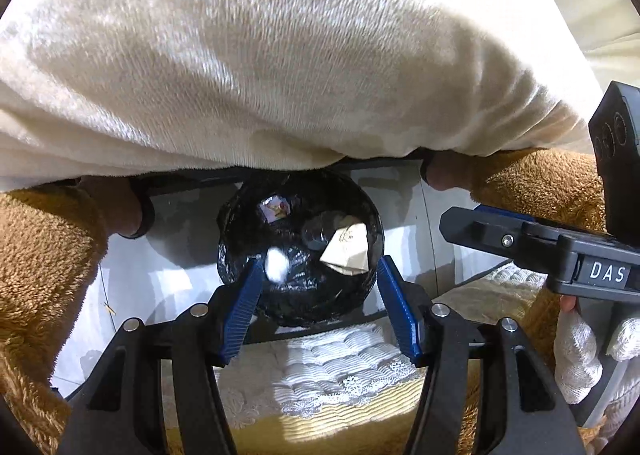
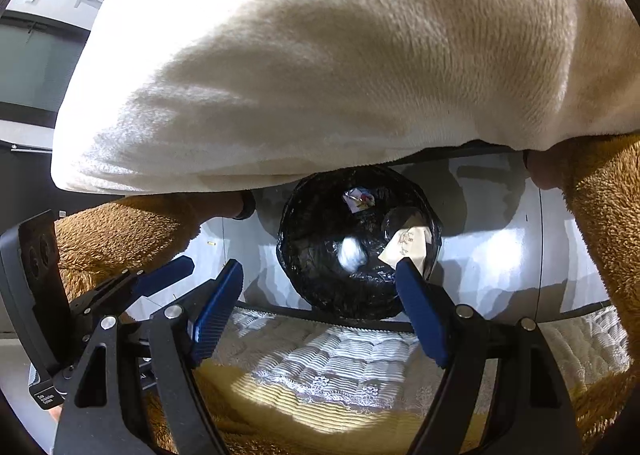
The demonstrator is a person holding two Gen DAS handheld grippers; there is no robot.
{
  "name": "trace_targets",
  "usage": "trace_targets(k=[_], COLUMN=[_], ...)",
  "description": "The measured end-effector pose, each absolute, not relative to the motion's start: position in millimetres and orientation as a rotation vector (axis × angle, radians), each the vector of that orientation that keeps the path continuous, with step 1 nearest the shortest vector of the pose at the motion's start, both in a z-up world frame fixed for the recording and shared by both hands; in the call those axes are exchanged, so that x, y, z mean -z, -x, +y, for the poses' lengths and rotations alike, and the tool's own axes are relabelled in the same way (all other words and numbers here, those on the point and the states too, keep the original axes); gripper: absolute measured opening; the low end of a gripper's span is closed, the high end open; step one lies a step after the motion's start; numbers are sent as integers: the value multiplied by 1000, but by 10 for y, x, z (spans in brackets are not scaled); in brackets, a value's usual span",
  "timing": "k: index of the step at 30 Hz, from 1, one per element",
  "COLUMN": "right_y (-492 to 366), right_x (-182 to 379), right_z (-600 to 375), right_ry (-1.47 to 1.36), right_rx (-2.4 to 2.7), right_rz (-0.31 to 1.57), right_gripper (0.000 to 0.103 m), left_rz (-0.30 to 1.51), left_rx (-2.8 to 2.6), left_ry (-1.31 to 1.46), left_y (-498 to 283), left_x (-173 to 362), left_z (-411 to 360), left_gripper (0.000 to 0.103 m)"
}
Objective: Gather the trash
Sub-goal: 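Open both tools over the bin, dropping the tissue bundle and paper bag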
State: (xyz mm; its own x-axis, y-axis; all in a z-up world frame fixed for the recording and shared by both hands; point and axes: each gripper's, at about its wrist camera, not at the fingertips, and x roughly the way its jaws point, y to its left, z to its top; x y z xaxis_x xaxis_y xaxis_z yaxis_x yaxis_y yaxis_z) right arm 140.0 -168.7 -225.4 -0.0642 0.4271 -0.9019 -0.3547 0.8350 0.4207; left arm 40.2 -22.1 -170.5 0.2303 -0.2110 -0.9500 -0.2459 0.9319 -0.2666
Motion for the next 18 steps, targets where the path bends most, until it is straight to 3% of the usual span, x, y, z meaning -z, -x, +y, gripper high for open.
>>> trace_targets(k=[18], right_y=[-1218], right_x=[1623], right_z=[-1877], right_ry=[-70], right_rx=[-746], right_rz=[1172], right_gripper=[78], left_rz=[1050], left_rx=[-16], left_ry=[400], left_y=[-154], left_x=[1113], left_z=[-120], left_gripper=[58])
